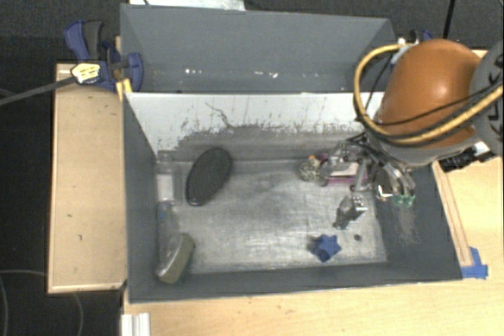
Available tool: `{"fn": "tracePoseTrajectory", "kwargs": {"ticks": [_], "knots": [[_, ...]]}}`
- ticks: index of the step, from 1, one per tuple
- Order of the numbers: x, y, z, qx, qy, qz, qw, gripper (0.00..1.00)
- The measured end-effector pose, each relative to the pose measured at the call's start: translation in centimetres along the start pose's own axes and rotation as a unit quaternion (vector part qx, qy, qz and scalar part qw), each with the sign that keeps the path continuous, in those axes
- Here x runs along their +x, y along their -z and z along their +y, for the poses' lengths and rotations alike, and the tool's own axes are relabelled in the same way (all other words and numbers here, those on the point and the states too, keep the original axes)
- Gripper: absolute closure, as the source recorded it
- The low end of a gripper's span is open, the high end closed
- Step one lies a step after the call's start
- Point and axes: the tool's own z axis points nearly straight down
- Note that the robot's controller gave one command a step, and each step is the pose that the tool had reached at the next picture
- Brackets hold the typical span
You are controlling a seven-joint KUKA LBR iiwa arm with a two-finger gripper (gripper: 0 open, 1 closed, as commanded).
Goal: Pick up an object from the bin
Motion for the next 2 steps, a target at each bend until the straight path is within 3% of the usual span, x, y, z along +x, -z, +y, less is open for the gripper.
{"fn": "tracePoseTrajectory", "kwargs": {"ticks": [1,2], "knots": [[2.6,-13.6,-3.8,0.001,0.214,-0.0055,0.9769,0.0],[2.2,-14.3,-0.8,0.003,0.29,-0.0064,0.957,0.0]]}}
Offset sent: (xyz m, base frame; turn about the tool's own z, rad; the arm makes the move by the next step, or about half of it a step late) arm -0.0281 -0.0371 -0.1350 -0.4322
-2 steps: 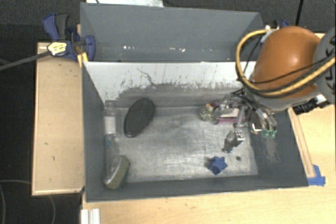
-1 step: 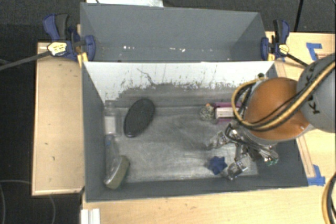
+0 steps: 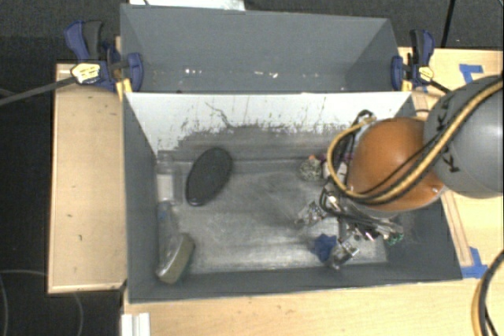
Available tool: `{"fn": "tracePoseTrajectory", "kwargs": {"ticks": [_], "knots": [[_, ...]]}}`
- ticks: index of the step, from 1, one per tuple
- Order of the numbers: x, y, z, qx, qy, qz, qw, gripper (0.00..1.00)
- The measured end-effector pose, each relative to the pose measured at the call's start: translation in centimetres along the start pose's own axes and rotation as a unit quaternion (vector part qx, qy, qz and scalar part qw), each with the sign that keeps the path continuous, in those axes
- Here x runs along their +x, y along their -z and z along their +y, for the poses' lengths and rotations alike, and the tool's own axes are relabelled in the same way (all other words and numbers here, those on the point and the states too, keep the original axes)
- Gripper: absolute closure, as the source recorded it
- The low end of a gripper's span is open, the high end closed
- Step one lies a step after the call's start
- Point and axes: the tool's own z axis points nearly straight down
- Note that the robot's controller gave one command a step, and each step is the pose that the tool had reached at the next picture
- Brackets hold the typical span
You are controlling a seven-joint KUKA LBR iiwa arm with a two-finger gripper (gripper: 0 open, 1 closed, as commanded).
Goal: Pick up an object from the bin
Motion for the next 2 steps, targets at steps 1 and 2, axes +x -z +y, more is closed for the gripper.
{"fn": "tracePoseTrajectory", "kwargs": {"ticks": [1,2], "knots": [[0.1,0.2,0.1,-0.001,0.0,0.0018,1.0,1.0],[1.1,15.4,-0.4,0.0,0.002,-0.0012,1.0,1.0]]}}
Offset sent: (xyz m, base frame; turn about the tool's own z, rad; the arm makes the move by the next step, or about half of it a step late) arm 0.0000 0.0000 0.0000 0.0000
